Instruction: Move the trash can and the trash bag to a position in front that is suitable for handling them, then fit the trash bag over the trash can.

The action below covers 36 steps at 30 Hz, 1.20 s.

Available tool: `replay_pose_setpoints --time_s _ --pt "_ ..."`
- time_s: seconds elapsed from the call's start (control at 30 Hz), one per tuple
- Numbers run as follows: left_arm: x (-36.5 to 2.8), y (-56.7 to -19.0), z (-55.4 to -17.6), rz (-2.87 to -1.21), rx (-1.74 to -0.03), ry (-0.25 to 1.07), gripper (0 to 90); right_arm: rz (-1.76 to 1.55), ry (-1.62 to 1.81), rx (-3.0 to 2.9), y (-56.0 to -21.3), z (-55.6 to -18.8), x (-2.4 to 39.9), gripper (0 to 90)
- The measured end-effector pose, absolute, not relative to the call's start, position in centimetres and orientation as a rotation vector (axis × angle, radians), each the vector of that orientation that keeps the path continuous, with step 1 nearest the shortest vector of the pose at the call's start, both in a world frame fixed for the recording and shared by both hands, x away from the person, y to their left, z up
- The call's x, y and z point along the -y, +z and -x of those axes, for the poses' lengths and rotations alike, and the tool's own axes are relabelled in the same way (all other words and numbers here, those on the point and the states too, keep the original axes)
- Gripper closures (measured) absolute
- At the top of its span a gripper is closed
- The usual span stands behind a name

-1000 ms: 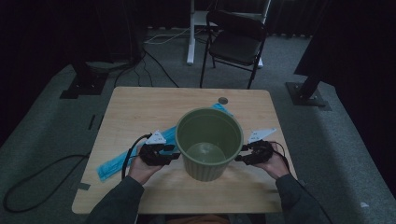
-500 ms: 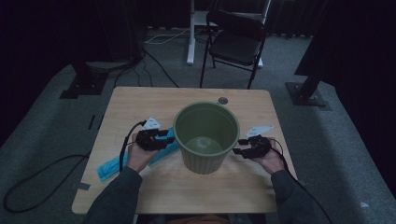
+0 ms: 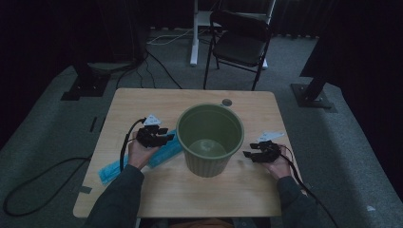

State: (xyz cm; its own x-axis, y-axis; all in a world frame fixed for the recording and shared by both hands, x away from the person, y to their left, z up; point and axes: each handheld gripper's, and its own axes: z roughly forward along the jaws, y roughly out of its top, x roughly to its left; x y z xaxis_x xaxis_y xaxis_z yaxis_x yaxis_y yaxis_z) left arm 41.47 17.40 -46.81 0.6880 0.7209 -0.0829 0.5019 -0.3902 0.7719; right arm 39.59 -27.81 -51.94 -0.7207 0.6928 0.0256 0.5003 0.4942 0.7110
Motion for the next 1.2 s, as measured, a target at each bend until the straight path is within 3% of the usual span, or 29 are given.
replay_pose_setpoints --time_s 0.5,1.2 --pt "-18.1 -47.5 -44.7 -2.08 -0.987 0.309 53.9 -1.017 0.989 -2.504 -53.4 -40.0 27.2 45.5" --pt "-16.0 -48.9 -48.9 -2.17 -1.015 0.326 50.2 -0.999 0.993 -2.506 -53.9 -40.0 26.8 41.8"
